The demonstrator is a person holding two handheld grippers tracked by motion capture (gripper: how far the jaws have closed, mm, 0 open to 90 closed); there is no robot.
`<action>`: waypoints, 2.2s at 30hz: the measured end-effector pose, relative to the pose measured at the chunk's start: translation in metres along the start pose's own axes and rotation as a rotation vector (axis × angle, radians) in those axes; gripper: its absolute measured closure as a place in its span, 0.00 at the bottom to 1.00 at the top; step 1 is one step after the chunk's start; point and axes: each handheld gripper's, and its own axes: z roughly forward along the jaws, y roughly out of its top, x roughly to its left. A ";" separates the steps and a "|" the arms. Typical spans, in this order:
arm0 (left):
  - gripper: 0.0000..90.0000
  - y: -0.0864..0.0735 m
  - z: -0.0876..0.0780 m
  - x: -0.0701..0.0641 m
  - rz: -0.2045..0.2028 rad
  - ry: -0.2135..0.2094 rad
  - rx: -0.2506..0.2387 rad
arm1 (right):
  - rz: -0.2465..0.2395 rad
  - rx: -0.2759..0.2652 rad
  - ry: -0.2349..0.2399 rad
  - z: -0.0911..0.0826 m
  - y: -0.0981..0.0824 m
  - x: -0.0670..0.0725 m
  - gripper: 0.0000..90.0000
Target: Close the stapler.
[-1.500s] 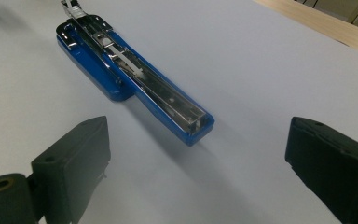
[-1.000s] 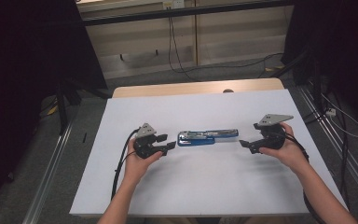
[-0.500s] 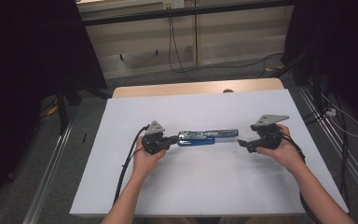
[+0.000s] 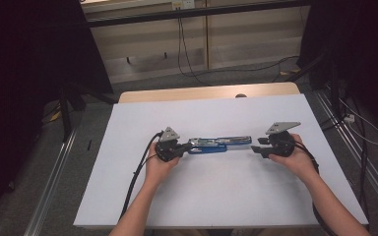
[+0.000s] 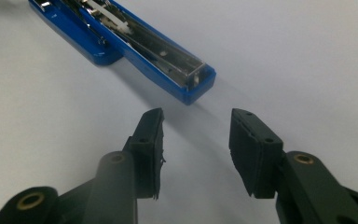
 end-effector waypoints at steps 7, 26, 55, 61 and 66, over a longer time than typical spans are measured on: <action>1.00 -0.002 0.003 0.002 0.013 0.011 0.012 | -0.003 0.009 0.011 0.004 0.001 -0.001 0.87; 1.00 -0.002 0.006 0.002 0.010 0.005 0.004 | -0.025 0.024 0.049 0.014 0.007 -0.002 1.00; 0.85 -0.003 -0.008 0.000 -0.055 -0.035 -0.023 | -0.013 -0.105 0.122 0.009 0.017 0.018 0.86; 0.56 -0.005 -0.025 -0.002 -0.069 -0.028 -0.040 | 0.034 -0.155 0.115 -0.004 0.012 0.026 0.61; 0.40 -0.007 -0.038 -0.004 -0.061 0.000 -0.028 | 0.055 -0.175 0.119 -0.011 0.004 0.034 0.47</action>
